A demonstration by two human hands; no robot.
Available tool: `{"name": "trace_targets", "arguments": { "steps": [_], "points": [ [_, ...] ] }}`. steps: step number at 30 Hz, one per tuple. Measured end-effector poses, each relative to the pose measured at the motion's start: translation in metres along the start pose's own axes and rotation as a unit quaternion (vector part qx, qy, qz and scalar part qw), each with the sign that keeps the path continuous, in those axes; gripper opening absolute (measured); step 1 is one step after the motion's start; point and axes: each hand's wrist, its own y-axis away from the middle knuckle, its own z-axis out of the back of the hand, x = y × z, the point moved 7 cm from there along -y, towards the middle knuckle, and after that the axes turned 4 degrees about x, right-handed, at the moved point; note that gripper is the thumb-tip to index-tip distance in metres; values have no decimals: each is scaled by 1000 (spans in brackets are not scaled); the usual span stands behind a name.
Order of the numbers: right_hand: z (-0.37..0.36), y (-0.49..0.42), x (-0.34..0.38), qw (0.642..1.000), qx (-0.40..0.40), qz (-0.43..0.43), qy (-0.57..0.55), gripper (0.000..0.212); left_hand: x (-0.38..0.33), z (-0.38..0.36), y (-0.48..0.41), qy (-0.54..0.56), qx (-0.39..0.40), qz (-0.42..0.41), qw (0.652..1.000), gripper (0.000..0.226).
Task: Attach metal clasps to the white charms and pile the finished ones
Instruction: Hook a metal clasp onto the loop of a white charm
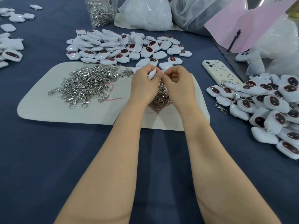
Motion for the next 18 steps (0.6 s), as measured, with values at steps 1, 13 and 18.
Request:
{"name": "trace_targets", "arguments": {
  "steps": [1, 13, 18],
  "points": [
    [-1, 0, -1, 1000, 6, -5, -2, 10, 0, 0, 0, 3, 0, 0, 1000, 6],
    [4, 1, -1, 1000, -9, 5, -15, 24, 4, -5, 1, 109, 30, 35, 993, 16],
    [2, 1, 4, 1000, 6, 17, -11, 11, 2, -1, 2, 125, 16, 32, 991, 24]
  ]
}}
